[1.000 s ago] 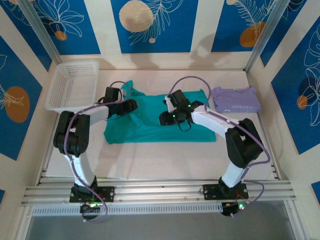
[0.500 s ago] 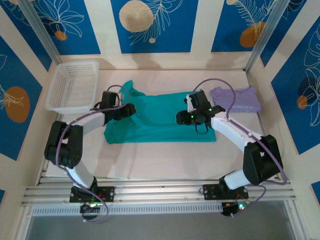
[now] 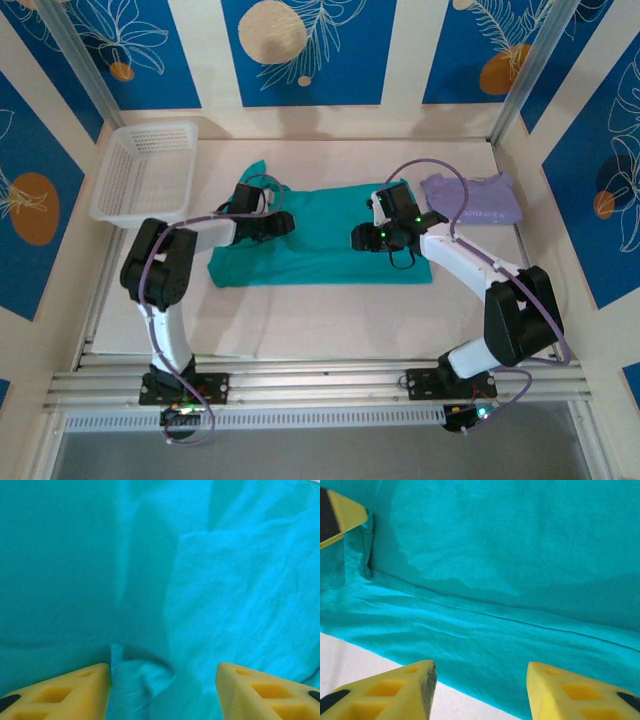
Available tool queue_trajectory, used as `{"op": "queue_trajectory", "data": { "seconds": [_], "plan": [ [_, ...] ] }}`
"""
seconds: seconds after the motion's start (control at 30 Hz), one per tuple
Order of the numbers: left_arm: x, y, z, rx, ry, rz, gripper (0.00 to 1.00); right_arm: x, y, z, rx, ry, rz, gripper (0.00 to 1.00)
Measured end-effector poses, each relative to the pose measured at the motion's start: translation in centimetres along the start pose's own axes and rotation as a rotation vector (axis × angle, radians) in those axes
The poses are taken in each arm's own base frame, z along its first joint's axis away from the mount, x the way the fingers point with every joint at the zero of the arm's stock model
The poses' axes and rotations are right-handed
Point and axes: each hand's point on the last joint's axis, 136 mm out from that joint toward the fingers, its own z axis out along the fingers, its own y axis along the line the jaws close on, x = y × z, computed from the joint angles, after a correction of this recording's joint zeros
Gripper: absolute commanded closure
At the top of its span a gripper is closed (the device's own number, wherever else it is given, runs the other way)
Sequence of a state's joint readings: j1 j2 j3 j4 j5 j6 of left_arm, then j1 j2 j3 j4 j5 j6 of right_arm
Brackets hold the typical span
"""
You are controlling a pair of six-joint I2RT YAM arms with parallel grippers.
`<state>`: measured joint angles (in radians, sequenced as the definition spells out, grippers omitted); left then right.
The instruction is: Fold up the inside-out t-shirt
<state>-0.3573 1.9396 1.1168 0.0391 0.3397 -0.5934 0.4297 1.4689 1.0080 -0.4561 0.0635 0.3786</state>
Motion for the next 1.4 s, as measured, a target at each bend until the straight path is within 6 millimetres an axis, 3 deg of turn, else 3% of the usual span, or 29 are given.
{"op": "queue_trajectory", "data": {
  "seconds": [0.27,0.4,0.53,0.6,0.7,0.83,0.93,1.1,1.27,1.4],
  "plan": [
    [-0.3,-0.3,-0.1,-0.013,0.0,0.025,0.4,0.6,-2.0,-0.4,0.038,0.009,0.037,0.47],
    [-1.2,-1.5,-3.9,-0.039,-0.068,0.087,0.37,-0.1,-4.1,-2.0,0.064,-0.019,0.096,0.45],
    [-1.9,-2.8,-9.2,-0.034,-0.181,0.13,0.36,-0.2,-8.2,-3.0,0.08,-0.036,0.241,0.45],
    [-1.5,-2.4,-10.5,-0.033,-0.2,0.125,0.36,0.5,-10.2,-2.8,0.085,-0.016,0.321,0.45],
    [0.8,0.5,-10.8,-0.06,-0.166,0.066,0.36,1.8,-12.2,-1.6,0.091,0.045,0.414,0.45],
    [5.2,5.5,-10.3,-0.126,-0.067,-0.057,0.36,3.7,-12.9,0.3,0.086,0.141,0.468,0.45],
    [7.3,7.5,-10.3,-0.152,-0.016,-0.113,0.37,5.0,-13.5,1.2,0.087,0.204,0.508,0.45],
    [9.2,8.4,-10.8,-0.158,0.003,-0.131,0.37,6.6,-13.8,1.4,0.093,0.259,0.544,0.47],
    [12.1,8.9,-12.6,-0.158,-0.01,-0.139,0.38,8.9,-12.9,1.1,0.065,0.287,0.589,0.48],
    [14.6,9.2,-14.6,-0.173,-0.025,-0.174,0.38,12.3,-11.2,-0.1,0.067,0.31,0.621,0.48]
  ]
}}
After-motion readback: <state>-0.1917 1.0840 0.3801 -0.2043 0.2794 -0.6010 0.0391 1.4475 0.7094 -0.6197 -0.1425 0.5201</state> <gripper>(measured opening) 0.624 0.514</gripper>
